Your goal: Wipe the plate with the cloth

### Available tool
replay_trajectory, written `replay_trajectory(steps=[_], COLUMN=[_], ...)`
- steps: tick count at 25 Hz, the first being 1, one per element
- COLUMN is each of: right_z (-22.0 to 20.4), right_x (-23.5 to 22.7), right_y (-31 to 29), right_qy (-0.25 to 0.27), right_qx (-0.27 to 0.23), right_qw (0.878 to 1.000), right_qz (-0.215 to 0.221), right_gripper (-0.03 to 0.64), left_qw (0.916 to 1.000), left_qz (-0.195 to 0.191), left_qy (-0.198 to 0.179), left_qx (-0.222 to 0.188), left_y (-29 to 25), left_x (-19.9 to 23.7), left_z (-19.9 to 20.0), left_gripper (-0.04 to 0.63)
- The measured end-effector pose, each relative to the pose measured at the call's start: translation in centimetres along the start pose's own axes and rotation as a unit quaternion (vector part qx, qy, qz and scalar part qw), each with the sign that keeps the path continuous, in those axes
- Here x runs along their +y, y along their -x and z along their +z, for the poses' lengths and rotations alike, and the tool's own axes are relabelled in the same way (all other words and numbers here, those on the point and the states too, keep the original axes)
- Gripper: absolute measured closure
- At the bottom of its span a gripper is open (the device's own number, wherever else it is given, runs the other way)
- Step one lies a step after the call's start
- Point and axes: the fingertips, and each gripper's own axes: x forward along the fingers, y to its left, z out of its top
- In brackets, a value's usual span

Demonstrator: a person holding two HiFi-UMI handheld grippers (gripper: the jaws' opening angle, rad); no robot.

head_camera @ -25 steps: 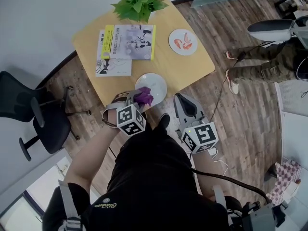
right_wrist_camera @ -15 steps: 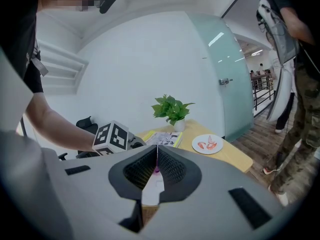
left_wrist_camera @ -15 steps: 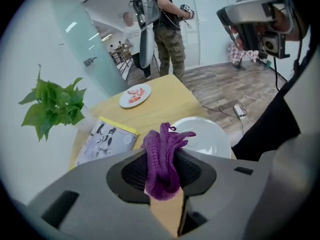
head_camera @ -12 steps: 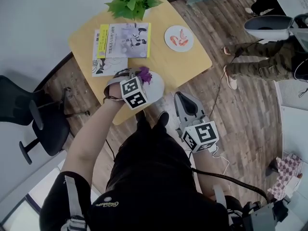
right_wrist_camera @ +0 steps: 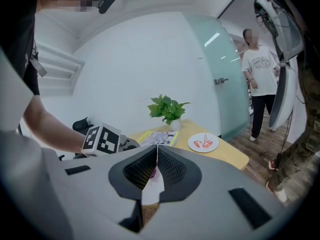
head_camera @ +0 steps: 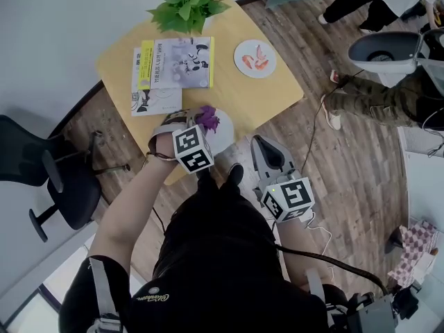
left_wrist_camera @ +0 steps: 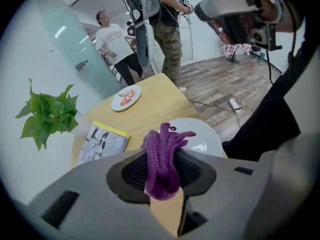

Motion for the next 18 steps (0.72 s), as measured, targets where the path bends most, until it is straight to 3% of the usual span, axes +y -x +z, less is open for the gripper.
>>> replay_trajectory(steps=[8,18], right_z=[0.5,0.2], right_x=[0.2,0.2], right_y=[-0.2,-0.2], right_qy=[0.002,-0.002], right_qx=[-0.004,-0.004], right_qw=[1.000,1.000], right_qz=[0.004,0.003], right_gripper=[0.607,0.607], left_qw=[0.9994,0.9950], left_qz=[-0.031,-0.078], left_qy=[-0.012,-0.058], left_qx=[-0.003,0.020], left_y=[0.8,0.8], left_x=[-4.0,-8.9], left_z=[0.3,-0.2], left_gripper=[0.468,0.468])
